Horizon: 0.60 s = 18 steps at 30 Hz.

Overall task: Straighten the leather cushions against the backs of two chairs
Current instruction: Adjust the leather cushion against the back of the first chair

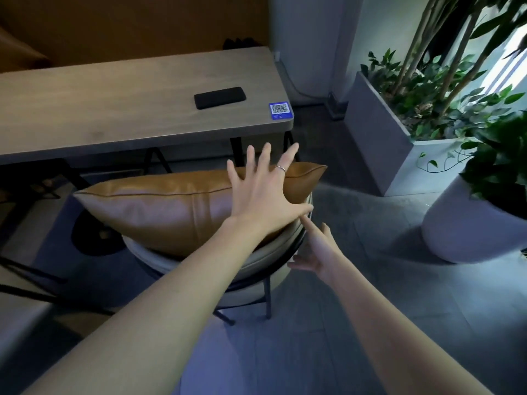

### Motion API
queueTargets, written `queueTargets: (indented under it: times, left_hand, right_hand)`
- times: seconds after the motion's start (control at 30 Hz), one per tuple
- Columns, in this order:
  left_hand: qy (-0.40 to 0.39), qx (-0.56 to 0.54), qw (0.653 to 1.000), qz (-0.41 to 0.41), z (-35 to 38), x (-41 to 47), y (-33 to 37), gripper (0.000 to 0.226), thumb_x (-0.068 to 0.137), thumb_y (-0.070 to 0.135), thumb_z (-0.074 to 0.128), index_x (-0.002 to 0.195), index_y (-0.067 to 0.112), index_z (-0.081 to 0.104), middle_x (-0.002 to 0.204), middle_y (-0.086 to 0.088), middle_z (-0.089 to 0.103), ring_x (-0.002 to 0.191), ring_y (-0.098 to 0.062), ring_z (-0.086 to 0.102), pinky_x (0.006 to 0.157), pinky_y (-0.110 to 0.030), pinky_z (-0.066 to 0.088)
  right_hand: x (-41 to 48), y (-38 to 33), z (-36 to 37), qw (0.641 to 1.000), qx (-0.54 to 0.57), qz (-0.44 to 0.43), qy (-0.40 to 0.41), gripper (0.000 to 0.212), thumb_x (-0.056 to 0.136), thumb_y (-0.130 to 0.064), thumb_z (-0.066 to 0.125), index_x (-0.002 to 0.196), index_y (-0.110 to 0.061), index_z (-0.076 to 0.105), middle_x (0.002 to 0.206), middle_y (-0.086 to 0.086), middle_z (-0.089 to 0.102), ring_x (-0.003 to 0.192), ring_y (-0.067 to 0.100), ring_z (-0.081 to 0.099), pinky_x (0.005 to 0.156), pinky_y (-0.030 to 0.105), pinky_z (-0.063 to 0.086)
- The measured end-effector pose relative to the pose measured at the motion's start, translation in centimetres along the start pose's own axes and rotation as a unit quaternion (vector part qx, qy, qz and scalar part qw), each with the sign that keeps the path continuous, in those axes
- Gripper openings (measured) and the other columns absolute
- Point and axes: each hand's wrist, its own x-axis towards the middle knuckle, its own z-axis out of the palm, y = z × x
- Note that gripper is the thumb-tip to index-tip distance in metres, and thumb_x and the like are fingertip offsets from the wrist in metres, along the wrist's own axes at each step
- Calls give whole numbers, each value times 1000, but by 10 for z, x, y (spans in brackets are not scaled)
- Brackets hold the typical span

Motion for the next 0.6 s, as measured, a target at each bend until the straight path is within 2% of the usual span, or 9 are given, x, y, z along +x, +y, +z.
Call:
queueTargets:
  times: [0.1,0.23,0.27,0.33,0.43,0.5,0.6]
  left_hand:
    - [-21,40,999,18,11,18,18,117,75,82,66,162,47,-3,176,-8,6,161,-39,-1,121,-70,2]
    - [-21,70,997,15,23,20,21,108,78,80,64,163,44,6,174,-5,19,160,-35,11,122,-65,12]
    - [-13,77,997,19,26,20,20,104,80,78,63,163,44,9,173,-3,23,159,-34,15,121,-64,14]
    - [3,81,996,23,29,20,19,96,83,74,62,161,44,16,171,-1,28,157,-32,21,120,-62,16]
    - [14,79,996,28,29,19,18,84,88,66,61,160,44,22,169,1,31,156,-31,24,120,-60,16]
    - [12,81,996,34,28,18,16,81,91,59,62,160,44,23,169,1,32,156,-30,24,120,-60,16]
    - [9,74,996,39,27,15,14,80,91,52,65,160,44,24,169,1,33,155,-30,26,120,-60,16]
  right_hand:
    - [12,-1,3,1000,-14,-7,-17,104,93,-62,68,170,-37,3,174,3,29,118,49,69,69,49,68]
    - [24,0,8,1000,-5,-13,-22,72,97,-52,63,161,-33,35,151,3,55,115,48,69,68,60,66]
    - [25,0,9,1000,-1,-12,-21,74,94,-52,64,161,-34,37,149,4,56,116,49,69,65,61,66]
    - [26,0,10,1000,8,-12,-19,93,78,-58,68,162,-34,37,153,6,55,119,51,67,58,58,66]
    - [32,4,11,1000,19,-18,-17,115,57,-68,71,161,-33,38,155,5,54,120,50,66,60,60,65]
    - [31,7,14,999,27,-23,-12,113,58,-73,72,159,-33,41,152,5,57,117,49,68,63,64,65]
    - [28,14,16,999,29,-28,11,102,64,-79,70,154,-38,47,144,5,62,111,45,71,63,60,66]
